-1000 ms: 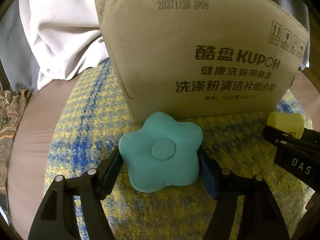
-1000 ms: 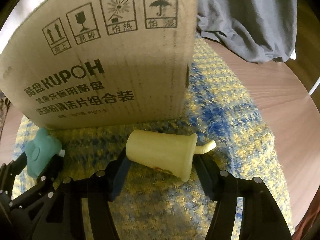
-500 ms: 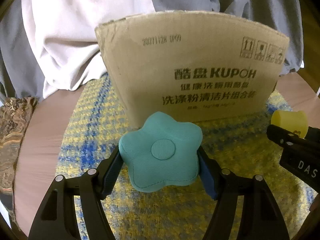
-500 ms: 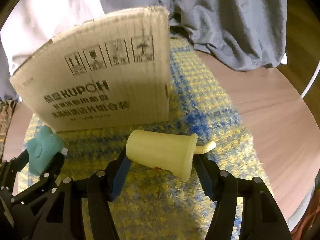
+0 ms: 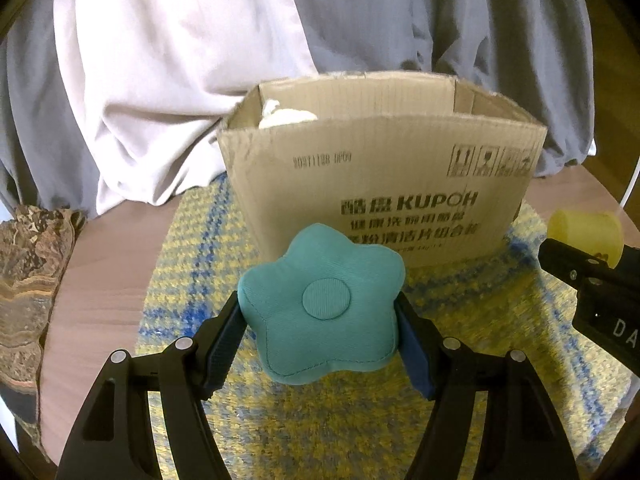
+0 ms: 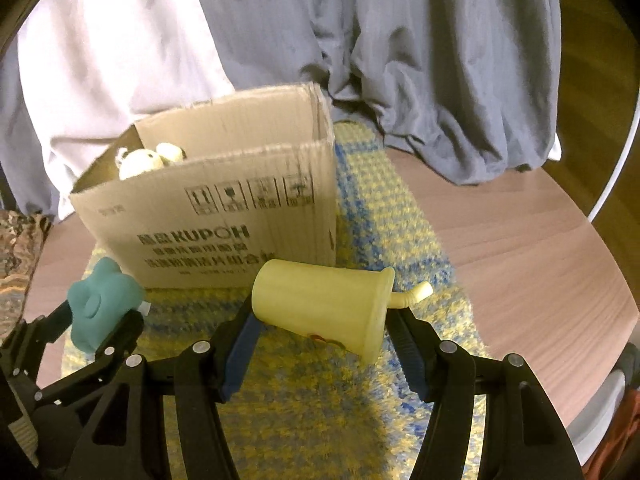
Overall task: Organize objects
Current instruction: 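Lift teal star with left gripper while right gripper carries yellow cup over box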
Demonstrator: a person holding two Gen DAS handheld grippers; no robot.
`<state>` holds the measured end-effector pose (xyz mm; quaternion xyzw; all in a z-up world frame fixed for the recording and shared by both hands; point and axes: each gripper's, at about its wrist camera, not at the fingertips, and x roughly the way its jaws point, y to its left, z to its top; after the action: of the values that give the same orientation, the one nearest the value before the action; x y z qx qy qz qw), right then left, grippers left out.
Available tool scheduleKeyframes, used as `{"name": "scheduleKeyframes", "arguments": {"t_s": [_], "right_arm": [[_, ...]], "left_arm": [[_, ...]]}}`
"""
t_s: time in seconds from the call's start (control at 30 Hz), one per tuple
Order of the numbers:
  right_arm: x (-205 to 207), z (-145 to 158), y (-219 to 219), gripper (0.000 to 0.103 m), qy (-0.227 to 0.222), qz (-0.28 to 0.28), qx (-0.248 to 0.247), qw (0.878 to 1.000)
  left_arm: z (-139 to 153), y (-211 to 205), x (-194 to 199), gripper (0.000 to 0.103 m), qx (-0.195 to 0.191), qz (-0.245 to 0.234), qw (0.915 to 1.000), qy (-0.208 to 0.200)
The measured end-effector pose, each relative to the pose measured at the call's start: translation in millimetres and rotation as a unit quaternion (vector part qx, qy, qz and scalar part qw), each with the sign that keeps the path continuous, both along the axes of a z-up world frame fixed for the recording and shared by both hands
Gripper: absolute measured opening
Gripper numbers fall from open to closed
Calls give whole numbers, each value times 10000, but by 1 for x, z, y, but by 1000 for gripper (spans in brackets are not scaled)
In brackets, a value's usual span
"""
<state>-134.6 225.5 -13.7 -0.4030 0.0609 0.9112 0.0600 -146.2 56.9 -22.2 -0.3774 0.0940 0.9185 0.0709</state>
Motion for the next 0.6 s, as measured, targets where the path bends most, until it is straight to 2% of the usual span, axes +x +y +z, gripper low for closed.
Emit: {"name": "scheduleKeyframes", "arguments": {"t_s": [0.6], "right_arm": [[15,60,-6,63,537,123,111,9984]], "left_arm": [[55,-1,4,70,249,-115,9985,478]]}}
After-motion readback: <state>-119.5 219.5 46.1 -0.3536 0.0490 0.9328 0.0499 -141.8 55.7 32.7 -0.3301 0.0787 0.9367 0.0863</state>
